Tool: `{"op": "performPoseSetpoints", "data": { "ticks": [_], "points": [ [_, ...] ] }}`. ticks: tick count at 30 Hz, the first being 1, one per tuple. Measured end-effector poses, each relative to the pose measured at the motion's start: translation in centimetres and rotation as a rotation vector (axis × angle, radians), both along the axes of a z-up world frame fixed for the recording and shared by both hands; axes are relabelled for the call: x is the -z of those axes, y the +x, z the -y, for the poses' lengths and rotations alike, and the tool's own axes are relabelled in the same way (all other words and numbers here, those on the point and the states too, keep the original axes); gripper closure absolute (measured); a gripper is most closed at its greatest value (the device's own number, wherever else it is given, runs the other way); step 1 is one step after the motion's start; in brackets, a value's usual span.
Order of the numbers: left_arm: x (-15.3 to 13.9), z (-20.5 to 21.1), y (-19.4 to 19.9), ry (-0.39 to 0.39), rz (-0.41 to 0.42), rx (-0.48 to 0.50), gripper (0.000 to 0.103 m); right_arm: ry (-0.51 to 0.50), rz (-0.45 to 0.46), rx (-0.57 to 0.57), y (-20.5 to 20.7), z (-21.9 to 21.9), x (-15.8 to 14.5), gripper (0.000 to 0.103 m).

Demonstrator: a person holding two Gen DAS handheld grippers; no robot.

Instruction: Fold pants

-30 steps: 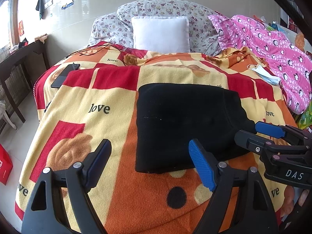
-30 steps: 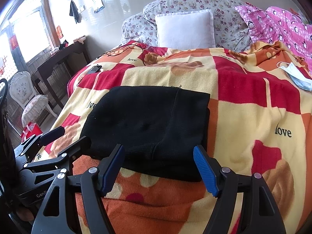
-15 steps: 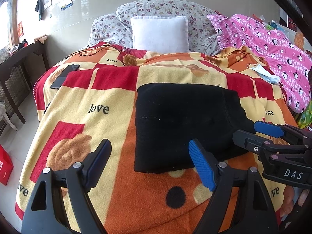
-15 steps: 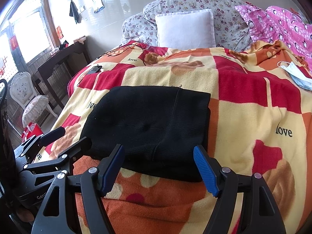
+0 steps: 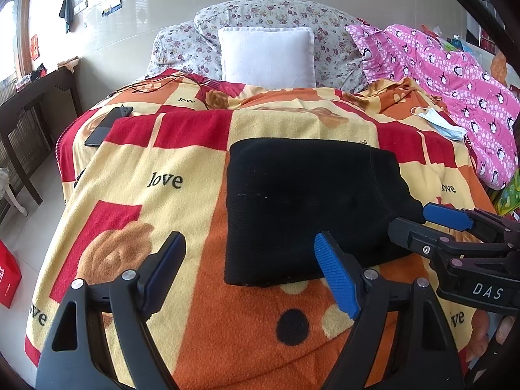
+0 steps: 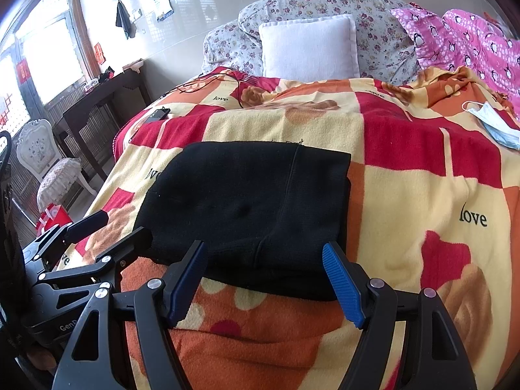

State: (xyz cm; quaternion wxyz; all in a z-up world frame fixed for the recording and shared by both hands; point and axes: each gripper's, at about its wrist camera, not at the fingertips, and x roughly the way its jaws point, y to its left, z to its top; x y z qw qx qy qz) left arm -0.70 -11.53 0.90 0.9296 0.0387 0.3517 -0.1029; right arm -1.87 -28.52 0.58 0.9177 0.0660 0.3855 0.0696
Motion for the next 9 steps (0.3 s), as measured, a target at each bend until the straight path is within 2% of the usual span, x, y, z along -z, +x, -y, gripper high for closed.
{"op": "performPoseSetpoints", "data": {
  "ticks": [9],
  "points": [
    [-0.7,-1.9,-0.8,-0.013,0.042,-0.01,0.021,0.003,0.006,0.01,-0.3,0.4,0.1,0.029]
  ]
}}
